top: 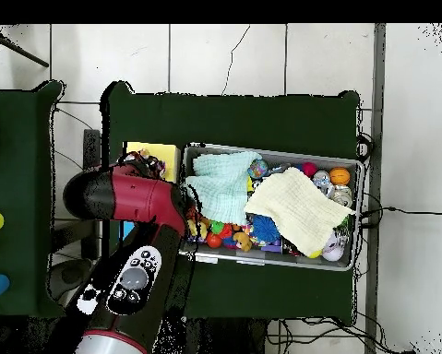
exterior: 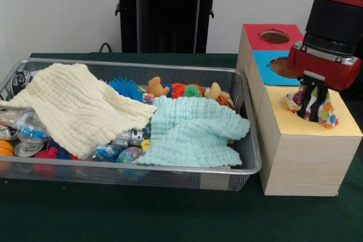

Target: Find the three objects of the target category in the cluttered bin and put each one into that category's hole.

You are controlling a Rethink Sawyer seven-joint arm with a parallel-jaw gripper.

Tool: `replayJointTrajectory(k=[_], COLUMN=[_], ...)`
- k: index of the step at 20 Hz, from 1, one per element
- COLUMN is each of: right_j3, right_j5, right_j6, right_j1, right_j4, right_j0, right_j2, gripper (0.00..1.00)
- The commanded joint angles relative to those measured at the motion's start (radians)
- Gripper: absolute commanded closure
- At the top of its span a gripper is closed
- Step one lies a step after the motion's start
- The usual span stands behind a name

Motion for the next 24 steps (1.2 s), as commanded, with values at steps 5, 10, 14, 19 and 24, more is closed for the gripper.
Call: replayJointTrajectory(k=[5,10,14,19,24], right_j3=[0.09,0.077,0.063,0.057,0.049], right_j5=[-0.064,-0.09,-0.104,-0.117,-0.11], right_j6=[0.201,0.203,0.199,0.205,0.204], right_j1=[0.105,0.129,0.147,0.152,0.155], right_j4=[0.03,0.039,0.045,0.043,0.047], right_j0=[-0.049,-0.056,-0.058,-0.036,-0.035], right_j2=[0.095,0.104,0.104,0.073,0.074], gripper=[1.0,1.0,1.0,0.0,0.0])
